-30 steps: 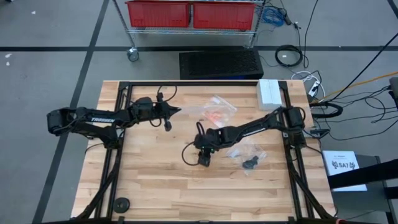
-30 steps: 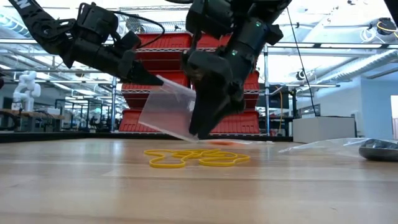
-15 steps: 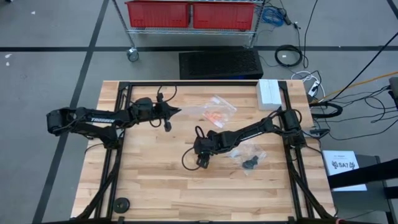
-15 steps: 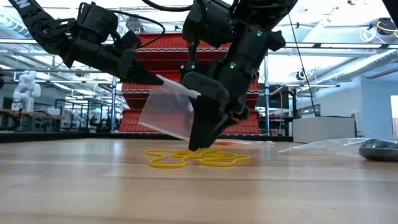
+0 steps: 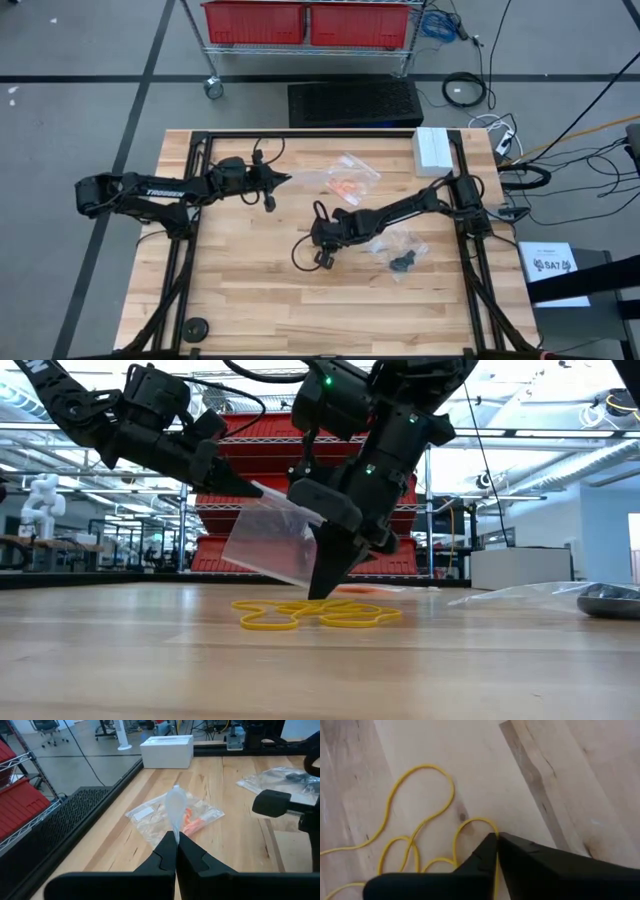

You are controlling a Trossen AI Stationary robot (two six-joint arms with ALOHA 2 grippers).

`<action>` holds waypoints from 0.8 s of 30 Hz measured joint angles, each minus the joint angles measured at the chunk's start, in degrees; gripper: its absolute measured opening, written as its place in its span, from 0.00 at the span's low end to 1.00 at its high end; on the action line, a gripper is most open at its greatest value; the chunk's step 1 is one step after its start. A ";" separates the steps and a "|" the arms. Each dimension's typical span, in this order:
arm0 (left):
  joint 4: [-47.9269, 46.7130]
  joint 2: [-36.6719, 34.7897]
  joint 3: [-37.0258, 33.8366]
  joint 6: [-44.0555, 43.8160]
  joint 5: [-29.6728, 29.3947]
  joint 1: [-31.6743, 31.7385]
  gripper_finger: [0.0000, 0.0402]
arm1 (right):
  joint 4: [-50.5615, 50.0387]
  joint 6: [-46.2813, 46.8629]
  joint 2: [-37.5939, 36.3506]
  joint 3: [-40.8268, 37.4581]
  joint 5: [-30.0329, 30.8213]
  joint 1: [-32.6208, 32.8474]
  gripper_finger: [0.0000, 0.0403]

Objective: Sort rubber bands
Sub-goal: Put the yellow rubber band into the open transparent zip bag

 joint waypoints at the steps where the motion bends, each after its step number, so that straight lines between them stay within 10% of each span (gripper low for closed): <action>1: -0.03 0.00 0.00 0.02 0.00 0.00 0.00 | 0.06 -0.06 -0.24 0.00 -0.26 -0.28 0.03; 24: -0.13 0.00 0.00 0.37 0.02 0.00 0.00 | -1.96 -15.85 -19.83 3.19 18.71 -2.29 0.00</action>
